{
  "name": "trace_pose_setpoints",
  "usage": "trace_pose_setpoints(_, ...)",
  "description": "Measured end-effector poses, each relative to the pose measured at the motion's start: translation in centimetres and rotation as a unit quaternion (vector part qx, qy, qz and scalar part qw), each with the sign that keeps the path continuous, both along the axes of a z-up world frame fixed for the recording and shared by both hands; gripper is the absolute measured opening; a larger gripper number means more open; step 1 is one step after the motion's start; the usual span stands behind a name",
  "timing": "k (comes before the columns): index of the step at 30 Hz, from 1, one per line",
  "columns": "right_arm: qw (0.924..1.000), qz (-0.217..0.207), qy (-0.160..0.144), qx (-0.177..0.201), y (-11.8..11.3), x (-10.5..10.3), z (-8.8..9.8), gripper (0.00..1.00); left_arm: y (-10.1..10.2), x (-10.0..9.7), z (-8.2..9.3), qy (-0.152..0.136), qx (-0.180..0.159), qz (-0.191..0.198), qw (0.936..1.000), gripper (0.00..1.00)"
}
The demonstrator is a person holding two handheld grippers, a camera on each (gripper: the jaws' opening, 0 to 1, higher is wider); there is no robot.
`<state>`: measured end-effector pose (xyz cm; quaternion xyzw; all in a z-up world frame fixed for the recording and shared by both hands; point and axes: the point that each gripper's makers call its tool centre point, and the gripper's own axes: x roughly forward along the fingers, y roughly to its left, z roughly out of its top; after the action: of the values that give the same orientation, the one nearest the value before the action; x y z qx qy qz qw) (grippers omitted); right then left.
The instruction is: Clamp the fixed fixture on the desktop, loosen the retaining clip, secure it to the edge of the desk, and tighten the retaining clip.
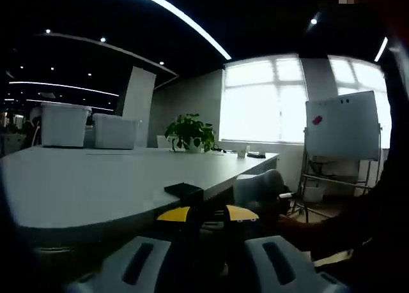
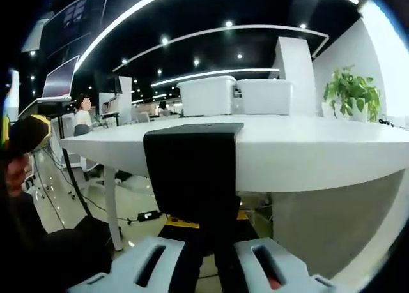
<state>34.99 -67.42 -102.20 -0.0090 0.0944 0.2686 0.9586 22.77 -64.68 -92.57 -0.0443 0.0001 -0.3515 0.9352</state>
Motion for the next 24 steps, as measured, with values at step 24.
trace_pose_setpoints(24,0.9999,-0.010,0.003,0.009,-0.2,-0.5,-0.1,0.04,-4.0,4.6,-2.3,0.021,-0.005,-0.045,0.9987,0.13)
